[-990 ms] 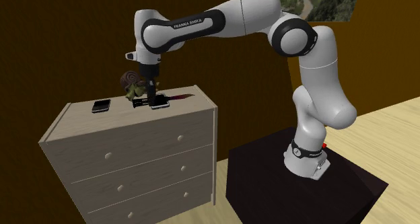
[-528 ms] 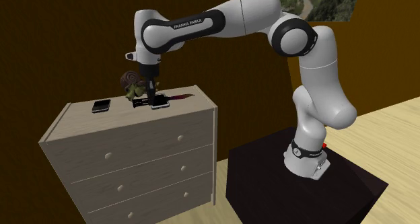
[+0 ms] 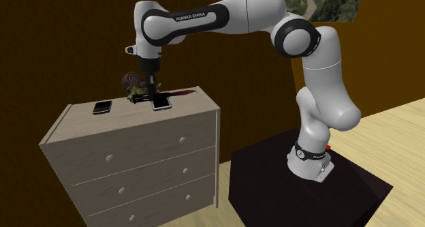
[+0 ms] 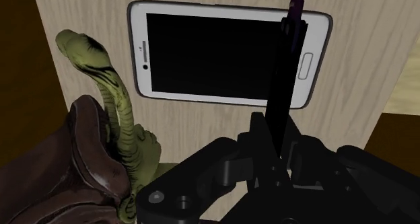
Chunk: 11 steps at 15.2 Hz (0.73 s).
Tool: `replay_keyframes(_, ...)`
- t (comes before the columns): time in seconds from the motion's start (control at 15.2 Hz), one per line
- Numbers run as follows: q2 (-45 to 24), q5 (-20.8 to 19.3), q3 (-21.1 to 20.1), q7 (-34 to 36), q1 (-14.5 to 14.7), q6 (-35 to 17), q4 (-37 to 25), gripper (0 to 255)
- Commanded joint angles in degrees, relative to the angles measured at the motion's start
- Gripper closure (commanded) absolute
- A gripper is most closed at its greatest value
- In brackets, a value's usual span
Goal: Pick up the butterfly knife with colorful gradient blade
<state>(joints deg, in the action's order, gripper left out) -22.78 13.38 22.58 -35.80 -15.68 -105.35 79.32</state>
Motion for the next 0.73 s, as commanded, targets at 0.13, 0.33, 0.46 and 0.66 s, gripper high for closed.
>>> replay_keyframes(0.13,-0.1,-0.1,0.1,0.4,-0.3,3.3,-3.4,255)
replay_keyframes(0.33,-0.5,0.0,0.1,0.6,-0.7,5.8,-6.3,255)
replay_keyframes(0.46,-0.8,0.1,0.1,0.8,-1.0,7.5,-8.4,255)
replay_keyframes(0.66,-1.1,0.2,0.1,0.8,-1.2,8.5,-9.6,255)
